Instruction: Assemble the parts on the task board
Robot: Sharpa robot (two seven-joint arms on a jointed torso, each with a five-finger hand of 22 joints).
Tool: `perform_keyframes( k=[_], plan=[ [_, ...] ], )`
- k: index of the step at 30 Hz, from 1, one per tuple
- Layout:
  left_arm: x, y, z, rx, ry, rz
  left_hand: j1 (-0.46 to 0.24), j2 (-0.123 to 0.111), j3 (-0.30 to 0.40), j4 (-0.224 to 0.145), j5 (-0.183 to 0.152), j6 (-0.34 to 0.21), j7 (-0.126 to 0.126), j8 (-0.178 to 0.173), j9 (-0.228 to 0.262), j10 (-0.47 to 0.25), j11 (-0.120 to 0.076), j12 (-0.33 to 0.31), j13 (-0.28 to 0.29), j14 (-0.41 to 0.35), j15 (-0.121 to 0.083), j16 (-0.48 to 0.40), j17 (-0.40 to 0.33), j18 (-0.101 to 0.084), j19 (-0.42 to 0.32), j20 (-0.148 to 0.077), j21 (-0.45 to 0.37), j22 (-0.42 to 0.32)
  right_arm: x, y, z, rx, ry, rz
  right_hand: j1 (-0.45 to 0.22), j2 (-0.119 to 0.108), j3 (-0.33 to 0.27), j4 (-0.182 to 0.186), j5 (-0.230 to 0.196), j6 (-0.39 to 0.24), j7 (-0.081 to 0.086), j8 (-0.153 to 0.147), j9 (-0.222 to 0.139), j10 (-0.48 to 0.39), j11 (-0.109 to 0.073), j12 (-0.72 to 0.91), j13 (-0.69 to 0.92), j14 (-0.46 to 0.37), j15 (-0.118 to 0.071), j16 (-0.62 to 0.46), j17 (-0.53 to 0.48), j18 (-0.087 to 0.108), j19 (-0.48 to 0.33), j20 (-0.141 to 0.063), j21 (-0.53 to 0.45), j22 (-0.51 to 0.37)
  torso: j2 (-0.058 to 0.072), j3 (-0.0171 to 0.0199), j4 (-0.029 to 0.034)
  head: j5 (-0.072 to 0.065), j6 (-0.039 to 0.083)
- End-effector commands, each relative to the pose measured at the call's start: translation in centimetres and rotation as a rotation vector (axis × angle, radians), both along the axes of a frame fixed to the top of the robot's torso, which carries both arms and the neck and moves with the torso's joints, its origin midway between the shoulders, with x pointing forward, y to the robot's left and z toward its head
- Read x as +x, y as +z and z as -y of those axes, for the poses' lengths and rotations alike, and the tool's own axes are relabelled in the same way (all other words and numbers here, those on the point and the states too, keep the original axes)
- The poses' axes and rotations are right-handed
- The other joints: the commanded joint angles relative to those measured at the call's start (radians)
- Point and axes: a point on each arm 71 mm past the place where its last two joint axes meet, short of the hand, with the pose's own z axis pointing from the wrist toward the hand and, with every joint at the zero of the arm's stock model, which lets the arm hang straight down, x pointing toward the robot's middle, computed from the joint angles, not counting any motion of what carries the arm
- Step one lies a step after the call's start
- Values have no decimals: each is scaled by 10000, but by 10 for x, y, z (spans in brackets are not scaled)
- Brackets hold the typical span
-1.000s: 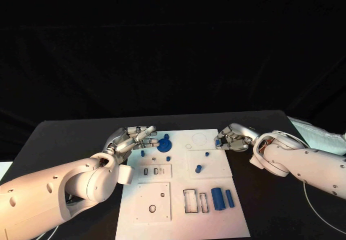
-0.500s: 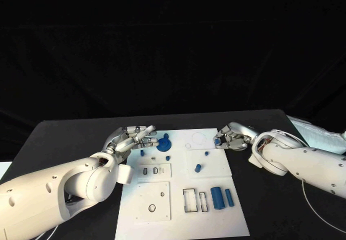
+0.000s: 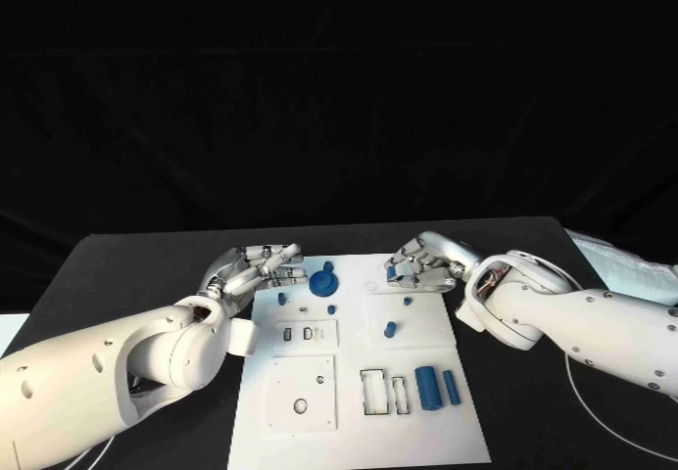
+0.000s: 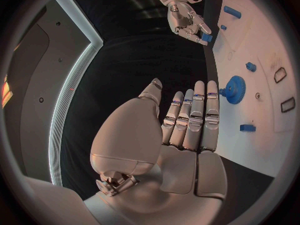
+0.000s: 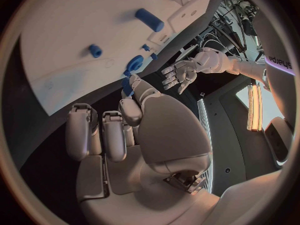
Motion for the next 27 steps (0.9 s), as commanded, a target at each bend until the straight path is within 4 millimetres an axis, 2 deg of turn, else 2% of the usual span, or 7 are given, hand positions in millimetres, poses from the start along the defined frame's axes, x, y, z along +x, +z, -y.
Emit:
perform_keyframes(
  k=[1, 9, 11, 15, 16, 20, 27],
  plan=[
    [2, 0, -2, -177, 2, 63, -10, 95, 15, -62, -38, -33, 53, -55, -8, -54, 19, -61, -10, -23, 48, -40, 13, 108, 58, 3, -38, -15, -6, -2, -21, -382, -269, 36, 20, 148, 45, -3, 10, 72, -39, 27, 8, -64, -3, -37, -21, 645, -80, -35, 705, -80, -6, -66, -38, -14, -61, -55, 80, 83, -92],
    [6, -2, -9, -130, 212, 62, -6, 98, 15, -68, -37, -32, 51, -55, -7, -52, 18, -60, -10, -22, 48, -42, 14, 109, 60, 3, -40, -15, -23, -20, -76, -1141, 590, -212, -35, 164, 87, 7, 18, 80, -38, 22, 6, -84, -2, -103, -80, 639, -82, -52, 675, -77, -14, -70, -46, -29, -122, -158, 129, 183, -256],
    [6, -2, -9, -130, 234, 63, -6, 98, 15, -68, -37, -32, 51, -55, -7, -52, 18, -60, -10, -22, 48, -42, 14, 109, 60, 3, -40, -15, -25, -28, -87, -1335, 697, -291, -62, 157, 97, 10, 17, 82, -39, 18, 5, -95, -3, -137, -110, 636, -82, -61, 658, -78, -11, -71, -46, -25, -118, -201, 153, 196, -280],
    [6, -1, -10, -119, 279, 69, -4, 100, 15, -72, -37, -30, 50, -55, -7, -50, 17, -59, -9, -22, 48, -44, 16, 109, 60, 3, -43, -15, -29, -41, -102, -1600, 881, -388, -64, 157, 99, 10, 18, 82, -39, 18, 4, -104, -3, -153, -126, 633, -82, -68, 644, -76, -16, -71, -49, -34, -112, -230, 170, 250, -320],
    [6, -1, -11, -113, 293, 69, -4, 100, 15, -72, -37, -30, 50, -55, -7, -50, 17, -59, -9, -22, 48, -44, 16, 109, 60, 3, -43, -15, -31, -43, -106, -1666, 933, -406, -64, 157, 99, 10, 18, 82, -39, 18, 4, -104, -3, -153, -126, 633, -82, -68, 644, -76, -16, -71, -49, -34, -111, -241, 180, 280, -367],
    [7, -1, -11, -100, 327, 72, -3, 101, 14, -74, -37, -29, 49, -55, -7, -49, 17, -58, -9, -22, 48, -45, 16, 109, 61, 3, -45, -15, -35, -52, -117, -1937, 1134, -497, -115, 123, 112, 9, 27, 85, -41, 11, 2, -98, -5, -170, -136, 629, -85, -81, 622, -70, -32, -74, -63, -62, -107, -231, 189, 356, -419],
    [6, -1, -11, -104, 319, 72, -3, 101, 14, -74, -37, -29, 49, -55, -7, -49, 17, -58, -9, -22, 48, -45, 16, 109, 61, 3, -45, -15, -38, -58, -124, -2158, 1326, -578, -176, 74, 125, 4, 32, 91, -43, 3, -1, -87, -8, -182, -141, 630, -87, -84, 624, -69, -33, -76, -68, -68, -111, -213, 168, 439, -489]
  ],
)
